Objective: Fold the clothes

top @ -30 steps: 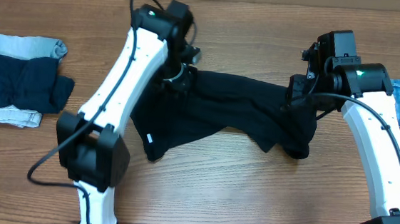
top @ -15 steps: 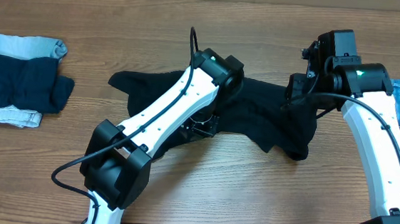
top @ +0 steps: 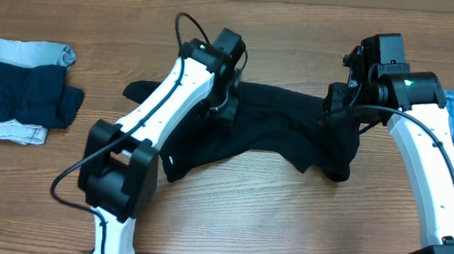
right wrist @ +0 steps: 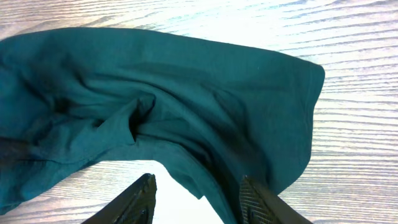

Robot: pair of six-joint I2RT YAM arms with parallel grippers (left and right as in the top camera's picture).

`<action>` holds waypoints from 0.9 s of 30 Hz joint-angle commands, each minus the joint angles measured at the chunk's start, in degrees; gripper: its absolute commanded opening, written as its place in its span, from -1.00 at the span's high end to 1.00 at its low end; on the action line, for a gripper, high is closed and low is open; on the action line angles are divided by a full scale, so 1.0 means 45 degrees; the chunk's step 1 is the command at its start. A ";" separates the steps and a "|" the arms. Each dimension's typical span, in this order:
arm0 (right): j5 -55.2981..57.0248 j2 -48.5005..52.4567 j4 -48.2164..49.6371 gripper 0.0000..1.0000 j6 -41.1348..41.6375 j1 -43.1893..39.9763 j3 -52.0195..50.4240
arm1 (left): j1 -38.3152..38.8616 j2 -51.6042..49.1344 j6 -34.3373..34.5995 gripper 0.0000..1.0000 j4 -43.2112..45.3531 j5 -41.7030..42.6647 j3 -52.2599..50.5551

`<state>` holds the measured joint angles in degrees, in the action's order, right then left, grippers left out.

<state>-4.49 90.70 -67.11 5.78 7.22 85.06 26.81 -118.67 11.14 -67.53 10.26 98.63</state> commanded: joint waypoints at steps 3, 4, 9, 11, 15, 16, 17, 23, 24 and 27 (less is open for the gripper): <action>-0.0029 -0.0185 0.0034 0.06 0.0053 -0.0039 0.0087 | 0.0097 -0.0860 -0.1894 0.35 -0.0097 0.2249 -0.0573; -0.0034 -0.0185 0.0034 0.06 0.0058 -0.0039 0.0087 | 0.0097 -0.0860 -0.1977 0.60 -0.0185 0.2205 -0.0573; -0.0029 -0.0180 0.0044 0.06 0.0058 -0.0039 0.0087 | -0.0068 0.0049 -0.1277 0.92 -0.1525 -0.0447 0.0306; -0.0029 -0.0185 0.0044 0.05 0.0058 -0.0039 0.0087 | -0.0034 0.1137 -0.1195 0.92 -0.1787 -0.0525 0.0549; -0.0029 -0.0185 0.0092 0.06 0.0058 -0.0039 0.0087 | 0.0384 0.2137 -0.0053 0.92 -0.2943 -0.0267 0.0549; -0.0029 -0.0185 0.0141 0.06 0.0058 -0.0039 0.0087 | 0.0588 0.2132 0.0044 0.92 -0.3109 -0.0277 0.0500; -0.0029 -0.0185 0.0189 0.05 0.0053 -0.0039 0.0087 | 0.0797 0.2132 0.0243 0.92 -0.3104 -0.0277 0.0374; -0.0029 -0.0185 0.0180 0.05 0.0053 -0.0039 0.0087 | 0.1588 0.2127 0.1457 0.50 -0.3152 -0.0855 -0.0413; -0.0029 -0.0180 0.0185 0.05 0.0053 -0.0039 0.0087 | 0.1583 0.2132 0.1540 0.38 -0.3240 -0.0865 -0.0500; -0.0029 -0.0185 0.0194 0.05 0.0053 -0.0039 0.0087 | 0.1583 0.2127 0.1642 0.12 -0.3113 -0.1282 -0.0908</action>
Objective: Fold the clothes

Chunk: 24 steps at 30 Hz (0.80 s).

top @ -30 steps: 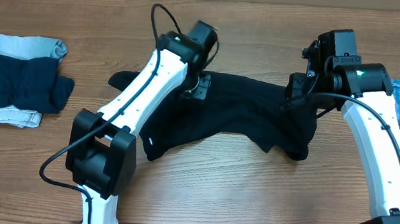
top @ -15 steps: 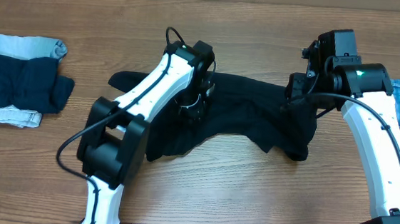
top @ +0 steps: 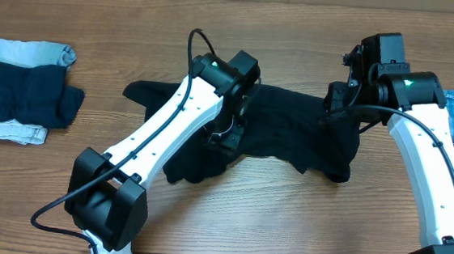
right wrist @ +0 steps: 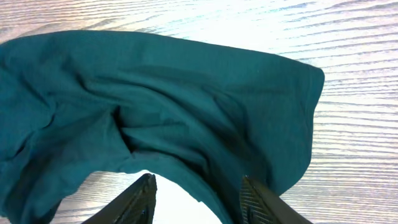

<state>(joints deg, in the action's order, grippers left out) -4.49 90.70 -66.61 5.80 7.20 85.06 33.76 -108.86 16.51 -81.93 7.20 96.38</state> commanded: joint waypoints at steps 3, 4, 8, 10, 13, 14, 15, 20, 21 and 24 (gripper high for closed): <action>-0.0029 -0.0185 0.0126 0.05 0.0049 -0.0034 0.0087 | -0.0092 -0.0058 0.0520 -0.17 0.1564 -0.1637 -0.0797; -0.0029 -0.0185 0.0117 0.05 0.0049 -0.0034 0.0087 | -0.0185 -0.0097 0.0384 -0.22 0.2511 -0.1613 -0.1166; -0.0029 -0.0185 0.0073 0.05 0.0049 -0.0034 0.0087 | -0.0491 -0.0743 0.0379 -0.09 0.3818 -0.1360 -0.2414; -0.0029 -0.0185 0.0068 0.05 0.0049 -0.0034 0.0087 | -0.0777 -0.1399 0.0379 0.03 0.3842 -0.0753 -0.2754; -0.0029 -0.0185 0.0029 0.05 0.0049 -0.0034 0.0087 | -0.1044 -0.1710 0.0510 0.07 0.4308 -0.0495 -0.3235; -0.0029 -0.0180 0.0024 0.05 0.0049 -0.0034 0.0087 | -0.1219 -0.1710 0.0704 0.07 0.4420 -0.0534 -0.3293; -0.0029 -0.0180 0.0024 0.05 0.0049 -0.0034 0.0087 | -0.1428 -0.1710 0.0801 0.07 0.4580 -0.0563 -0.3293; -0.0029 -0.0185 0.0044 0.05 0.0049 -0.0034 0.0087 | -0.2511 -0.1710 0.0811 0.06 0.6159 0.0452 -0.3293; -0.0029 -0.0185 0.0044 0.05 0.0049 -0.0034 0.0087 | -0.2589 -0.1710 0.0661 0.05 0.6538 0.0850 -0.3293; -0.0029 -0.0185 0.0029 0.05 0.0049 -0.0034 0.0087 | -0.2589 -0.1710 0.0651 0.07 0.6688 0.1093 -0.3293</action>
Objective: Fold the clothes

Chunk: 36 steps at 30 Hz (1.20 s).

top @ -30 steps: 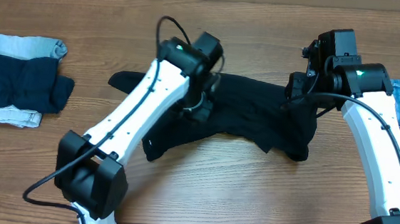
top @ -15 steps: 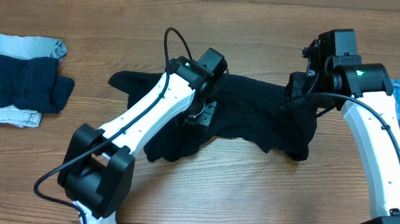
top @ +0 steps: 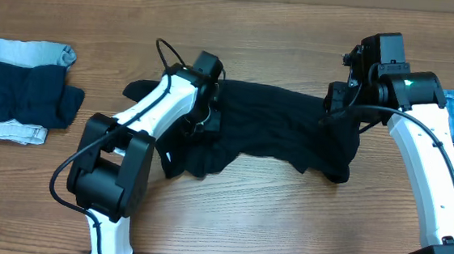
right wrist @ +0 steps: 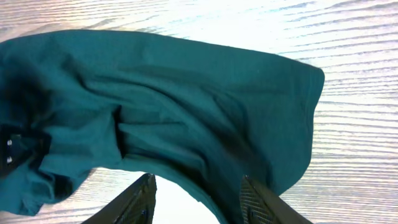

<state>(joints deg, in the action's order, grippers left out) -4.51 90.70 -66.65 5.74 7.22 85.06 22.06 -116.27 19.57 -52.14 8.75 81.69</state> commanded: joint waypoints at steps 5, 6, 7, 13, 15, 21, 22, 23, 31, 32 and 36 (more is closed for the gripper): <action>-0.0024 -0.0180 0.0126 0.05 0.0063 -0.0039 0.0087 | -0.0078 0.0155 -0.0068 0.22 -0.0432 0.1141 0.0019; -0.0024 -0.0185 0.0155 0.05 0.0063 -0.0039 0.0087 | -0.0078 0.0272 -0.0092 0.24 -0.0403 0.1243 0.0019; -0.0024 -0.0185 0.0185 0.05 0.0063 -0.0039 0.0087 | -0.0078 0.0379 -0.0243 0.28 -0.0389 0.1360 0.0024; -0.0024 -0.0180 0.0180 0.05 0.0063 -0.0039 0.0087 | -0.0189 0.0607 -0.0253 0.92 -0.0340 0.0962 0.0272; -0.0024 -0.0185 0.0180 0.04 0.0063 -0.0039 0.0087 | -0.0296 0.0631 -0.0262 0.92 -0.0427 0.0918 0.0529; -0.0024 -0.0180 0.0136 0.04 0.0063 -0.0039 0.0087 | -0.0505 0.0656 -0.0656 0.92 -0.2497 -0.1239 0.3201; -0.0024 -0.0180 0.0136 -0.03 0.0063 -0.0039 0.0087 | -0.0510 0.0656 -0.0685 0.92 -0.2769 -0.1656 0.3745; -0.0024 -0.0180 0.0136 -0.04 0.0063 -0.0039 0.0087 | -0.0510 0.0656 -0.0690 0.90 -0.2856 -0.1826 0.4036; -0.0029 -0.0170 0.0136 -0.04 0.0063 -0.0039 0.0087 | -0.0588 0.0651 -0.0971 0.31 -0.3366 -0.1817 0.4449; -0.0024 -0.0170 0.0131 -0.04 0.0063 -0.0039 0.0087 | -0.0593 0.0651 -0.0971 0.25 -0.3415 -0.1870 0.4444; -0.0024 -0.0170 0.0126 -0.04 0.0063 -0.0039 0.0087 | -0.0607 0.0636 -0.0967 -0.14 -0.2613 -0.2118 0.4056</action>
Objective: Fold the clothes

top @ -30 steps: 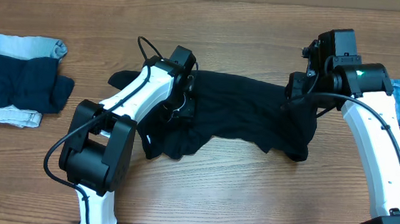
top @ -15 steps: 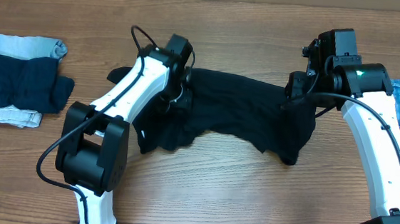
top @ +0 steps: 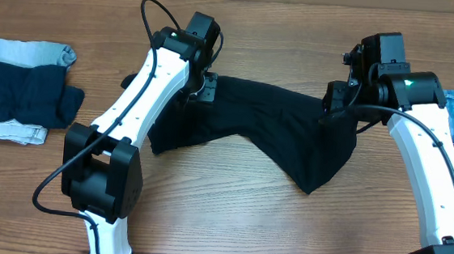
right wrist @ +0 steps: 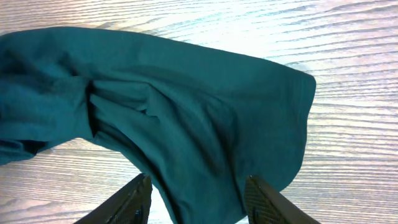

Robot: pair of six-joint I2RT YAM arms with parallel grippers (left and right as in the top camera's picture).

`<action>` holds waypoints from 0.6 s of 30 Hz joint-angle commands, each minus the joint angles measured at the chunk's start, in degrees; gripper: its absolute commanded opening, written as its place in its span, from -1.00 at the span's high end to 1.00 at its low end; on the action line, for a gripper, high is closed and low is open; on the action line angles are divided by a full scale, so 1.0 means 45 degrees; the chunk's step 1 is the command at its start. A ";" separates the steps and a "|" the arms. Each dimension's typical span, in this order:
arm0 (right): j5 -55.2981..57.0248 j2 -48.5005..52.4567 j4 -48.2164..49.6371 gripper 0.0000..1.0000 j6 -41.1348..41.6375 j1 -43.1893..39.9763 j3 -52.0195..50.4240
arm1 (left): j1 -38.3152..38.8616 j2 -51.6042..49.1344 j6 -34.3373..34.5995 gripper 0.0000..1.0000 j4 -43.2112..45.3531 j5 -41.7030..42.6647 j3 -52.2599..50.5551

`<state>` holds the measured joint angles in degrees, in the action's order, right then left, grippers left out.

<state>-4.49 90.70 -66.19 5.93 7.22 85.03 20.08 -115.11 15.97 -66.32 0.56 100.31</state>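
Observation:
A dark garment (top: 275,135), black from overhead and teal (right wrist: 186,106) in the right wrist view, lies stretched across the middle of the table. Its top edge runs nearly straight between both arms. My left gripper (top: 200,83) is at the garment's upper left end and looks shut on the cloth there; its fingers are hidden from overhead. My right gripper (top: 338,111) is over the right end. In the wrist view its fingers (right wrist: 134,199) stand wide apart, open (right wrist: 198,186), with cloth lying between them. A lower flap hangs toward the front right.
A pile of folded clothes sits at the far left, a dark blue piece (top: 22,95) on top of light blue ones (top: 26,50). Blue denim lies at the right edge. The wooden table (top: 228,216) shows in front of the garment.
My left gripper is now farther back and to the left with the cloth. The bunched left half of the garment is now pulled out flatter. The right arm has stayed in place.
At first my left gripper was in the crumpled left half of the garment, and the right stood over its right end. Later the left was nearer the middle, then back at the left fold. Now the cloth is stretched between both ends.

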 commanded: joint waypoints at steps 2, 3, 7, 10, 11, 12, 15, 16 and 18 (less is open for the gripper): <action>-0.0029 -0.0170 0.0019 -0.04 0.0019 -0.0039 0.0092 | -0.0277 0.0209 0.0078 -0.18 0.0850 -0.0121 -0.0612; -0.0029 -0.0170 0.0019 -0.04 0.0019 -0.0039 0.0092 | -0.0374 0.0087 0.0379 -0.22 0.0962 -0.0117 -0.0879; -0.0034 -0.0170 0.0039 -0.03 0.0024 -0.0039 0.0092 | -0.1273 -0.0053 0.0845 -0.20 0.2254 0.1685 -0.1812; -0.0034 -0.0170 0.0029 -0.03 0.0024 -0.0039 0.0092 | -0.1715 -0.0102 0.0806 -0.14 0.3274 0.3109 -0.2035; -0.0034 -0.0170 0.0034 -0.03 0.0019 -0.0039 0.0092 | -0.1715 -0.0102 0.0733 -0.12 0.3633 0.3521 -0.2035; -0.0034 -0.0170 0.0034 -0.03 0.0024 -0.0039 0.0092 | -0.1705 -0.0102 0.0738 -0.12 0.3881 0.3939 -0.2035; -0.0034 -0.0170 0.0024 -0.03 0.0019 -0.0039 0.0092 | -0.1690 -0.0151 0.0748 -0.11 0.4017 0.4862 -0.2035; -0.0034 -0.0170 0.0024 -0.02 0.0024 -0.0039 0.0092 | -0.1681 -0.0189 0.0850 -0.06 0.3662 0.4906 -0.2045; -0.0034 -0.0170 0.0019 -0.03 0.0019 -0.0039 0.0092 | -0.1681 -0.0199 0.0850 0.00 0.3070 0.4779 -0.2137</action>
<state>-4.54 90.70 -66.19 5.96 7.20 85.06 12.16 -115.20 19.33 -50.72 19.38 91.53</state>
